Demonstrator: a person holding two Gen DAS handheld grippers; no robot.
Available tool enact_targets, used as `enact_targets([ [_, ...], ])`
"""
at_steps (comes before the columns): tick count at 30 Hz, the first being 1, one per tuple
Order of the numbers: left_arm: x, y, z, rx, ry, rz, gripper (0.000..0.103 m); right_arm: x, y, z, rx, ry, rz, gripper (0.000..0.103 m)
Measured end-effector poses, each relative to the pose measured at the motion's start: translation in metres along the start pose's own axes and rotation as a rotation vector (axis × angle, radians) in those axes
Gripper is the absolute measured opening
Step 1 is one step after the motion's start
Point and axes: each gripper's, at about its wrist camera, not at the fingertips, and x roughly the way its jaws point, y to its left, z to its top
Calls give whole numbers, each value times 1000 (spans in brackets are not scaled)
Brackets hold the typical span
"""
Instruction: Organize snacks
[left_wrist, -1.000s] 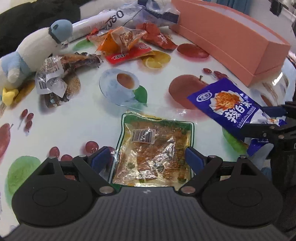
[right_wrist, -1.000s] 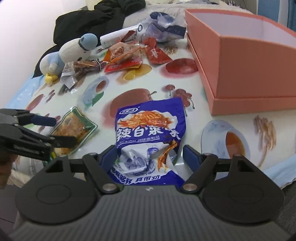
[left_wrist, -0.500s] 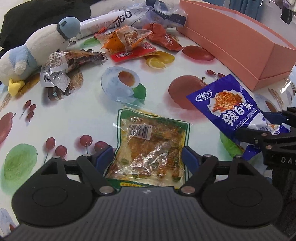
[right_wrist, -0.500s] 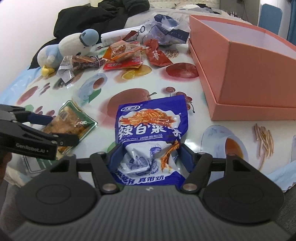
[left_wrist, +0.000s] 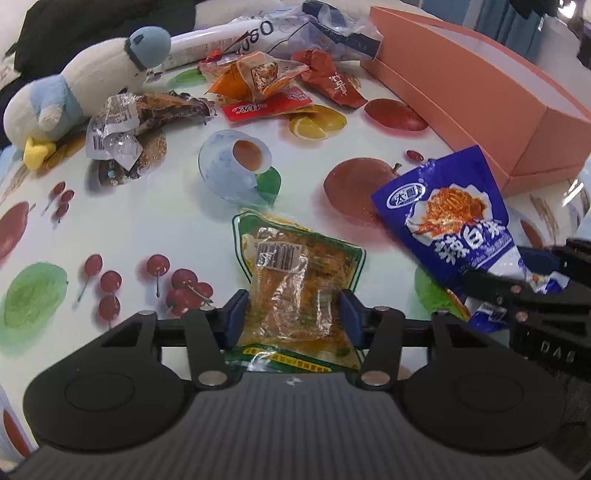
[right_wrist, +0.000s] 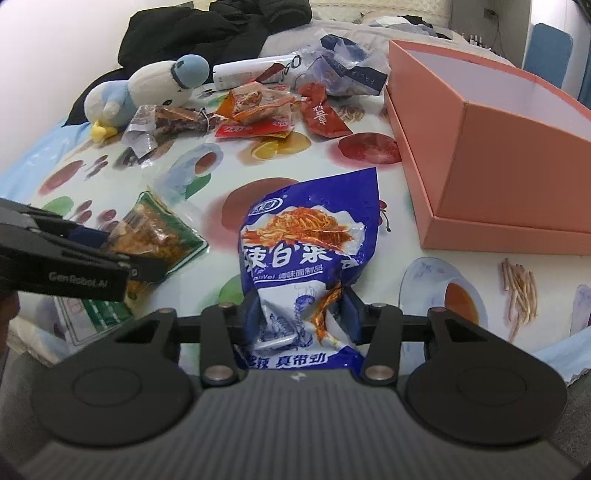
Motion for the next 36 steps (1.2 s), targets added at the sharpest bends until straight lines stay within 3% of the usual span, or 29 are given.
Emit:
enact_targets([
  [4,-7,3,6,-76,8,-11,49,-4,-2,-1,-3,-5,-7,46],
  [13,-26,-5,12,-119,-5,4,47,-23,-13,1,31,-44,-23,45],
  [23,-89,-15,24,-192,-121,28,47,-68,-19,8,67,-100,-22,45],
  [36,-151,-73,44,-201,-239,-68,47,-143,-38,34,105,-221,-20,45],
])
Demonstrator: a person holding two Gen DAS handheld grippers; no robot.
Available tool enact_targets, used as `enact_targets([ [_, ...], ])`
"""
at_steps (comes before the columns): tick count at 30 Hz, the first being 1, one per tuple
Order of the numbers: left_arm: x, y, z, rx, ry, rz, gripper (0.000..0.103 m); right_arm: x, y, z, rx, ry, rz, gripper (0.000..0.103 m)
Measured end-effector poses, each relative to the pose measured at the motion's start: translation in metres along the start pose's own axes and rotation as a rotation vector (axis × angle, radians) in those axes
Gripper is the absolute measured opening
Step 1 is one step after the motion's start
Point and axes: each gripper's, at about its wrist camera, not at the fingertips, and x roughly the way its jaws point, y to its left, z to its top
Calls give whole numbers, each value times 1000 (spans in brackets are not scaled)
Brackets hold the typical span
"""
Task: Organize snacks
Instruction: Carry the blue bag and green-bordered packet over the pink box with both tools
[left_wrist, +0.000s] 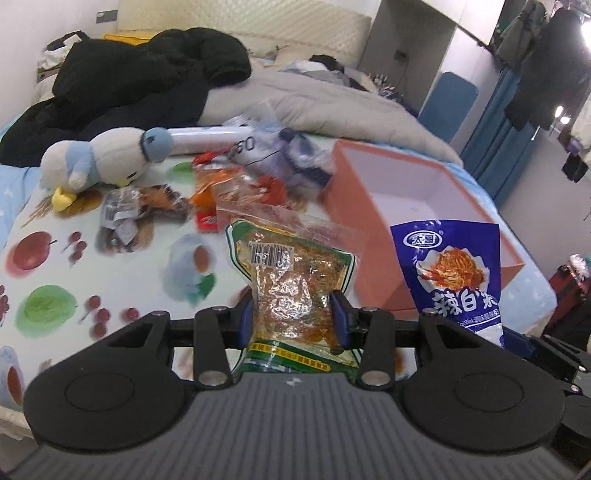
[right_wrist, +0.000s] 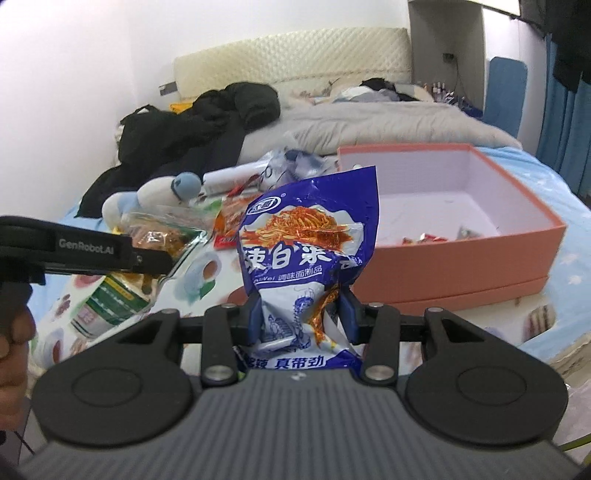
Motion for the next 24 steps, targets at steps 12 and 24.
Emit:
enact_targets([
  [12,-6,-64,8,18,-4,-92,47,-43,-49,11,61,-38,-65,45],
  [24,32,-118,42,58,12,-96,47,-30,-94,37,102,-43,-69,45],
])
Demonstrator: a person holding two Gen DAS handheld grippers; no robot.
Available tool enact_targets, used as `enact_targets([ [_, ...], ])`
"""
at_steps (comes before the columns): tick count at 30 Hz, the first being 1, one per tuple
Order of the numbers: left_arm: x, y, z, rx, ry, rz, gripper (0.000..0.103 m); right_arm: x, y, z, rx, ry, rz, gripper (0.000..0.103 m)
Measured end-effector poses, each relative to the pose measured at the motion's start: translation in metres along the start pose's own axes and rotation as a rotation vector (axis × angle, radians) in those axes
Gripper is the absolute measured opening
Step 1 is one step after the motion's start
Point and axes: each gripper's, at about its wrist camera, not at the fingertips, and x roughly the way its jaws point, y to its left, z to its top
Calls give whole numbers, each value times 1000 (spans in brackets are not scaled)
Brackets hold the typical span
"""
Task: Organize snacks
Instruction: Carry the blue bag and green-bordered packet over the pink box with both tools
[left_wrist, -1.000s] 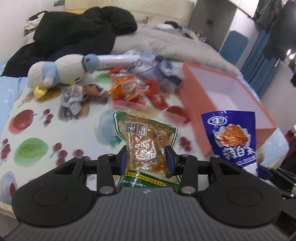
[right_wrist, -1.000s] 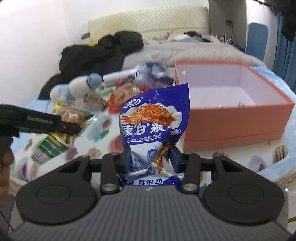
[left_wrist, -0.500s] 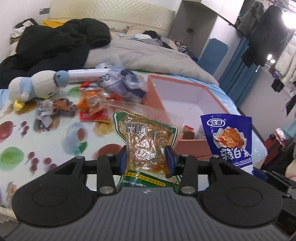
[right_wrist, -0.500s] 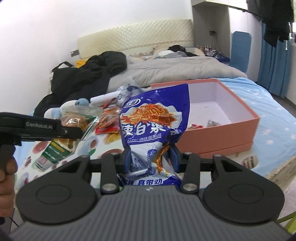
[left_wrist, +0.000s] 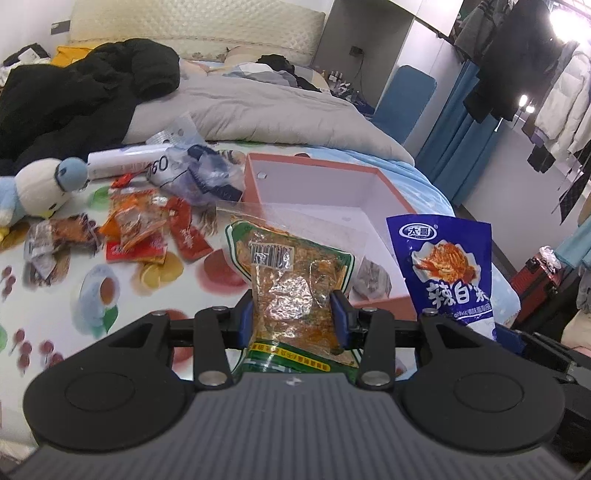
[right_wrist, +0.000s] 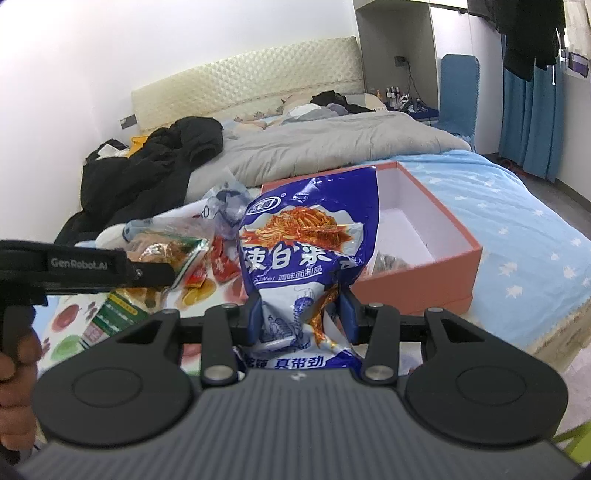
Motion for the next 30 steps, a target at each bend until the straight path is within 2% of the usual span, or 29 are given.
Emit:
enact_targets([
  [7,44,-22,37,6,5,22,47,33,-36,31,15,4,11,45],
  [15,112,-44,72,9,23,26,47,81,-72,59,8,17,14,45],
  [21,160,-52,86,18,60,31,47,125,-94,66,21,63,29,45],
  [24,182,-50,94,19,89,30,47,150,-104,65,49,111,64,45],
  [27,197,-50,95,42,114,44,48,166,-108,65,50,120,55,46],
  [30,206,-49,94,37,133,25,48,179,-110,60,41,151,45,46],
])
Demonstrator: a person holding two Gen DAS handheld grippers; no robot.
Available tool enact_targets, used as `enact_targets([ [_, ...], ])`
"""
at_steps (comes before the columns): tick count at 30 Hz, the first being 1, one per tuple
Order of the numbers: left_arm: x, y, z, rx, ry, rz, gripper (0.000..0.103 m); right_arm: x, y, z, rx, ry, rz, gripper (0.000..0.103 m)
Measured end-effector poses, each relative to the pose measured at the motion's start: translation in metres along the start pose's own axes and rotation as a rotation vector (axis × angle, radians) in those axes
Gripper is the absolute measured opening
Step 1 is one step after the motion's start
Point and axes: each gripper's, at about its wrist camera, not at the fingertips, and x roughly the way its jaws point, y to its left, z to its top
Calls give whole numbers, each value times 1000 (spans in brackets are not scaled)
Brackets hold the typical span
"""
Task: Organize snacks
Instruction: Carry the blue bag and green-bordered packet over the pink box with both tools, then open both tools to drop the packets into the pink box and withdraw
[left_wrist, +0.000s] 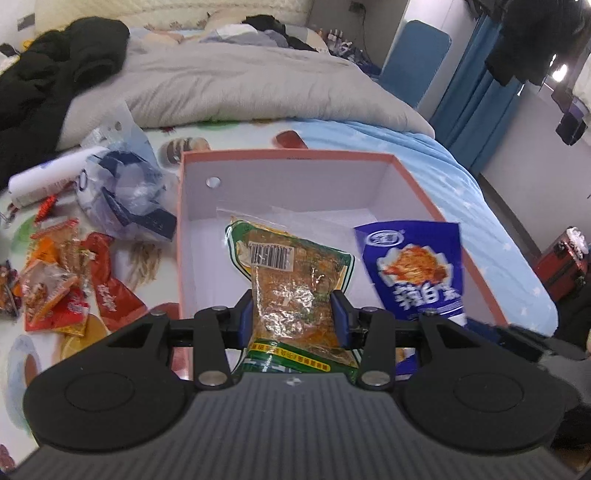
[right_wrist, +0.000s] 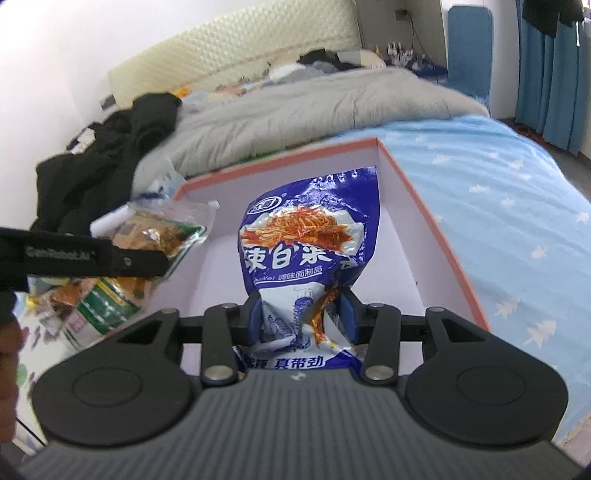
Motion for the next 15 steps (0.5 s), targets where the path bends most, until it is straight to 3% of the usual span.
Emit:
enact_targets([
  [2,3,-1,-1,3,8,-2,49,6,-4,-3,11,13,14,46],
  [6,0,-1,2,7,-7,19,69,15,-7,-6,40,46,17,49],
  [7,-3,-1,2,10,-18,20,70,16,-7,-7,50,54,25,49],
  [9,-10,0,3,17,-30,11,69,15,-6,-8,53,59,14,70],
  [15,-42,3,-2,18,-67,3,69,-7,1,-9,72,24,24,70],
])
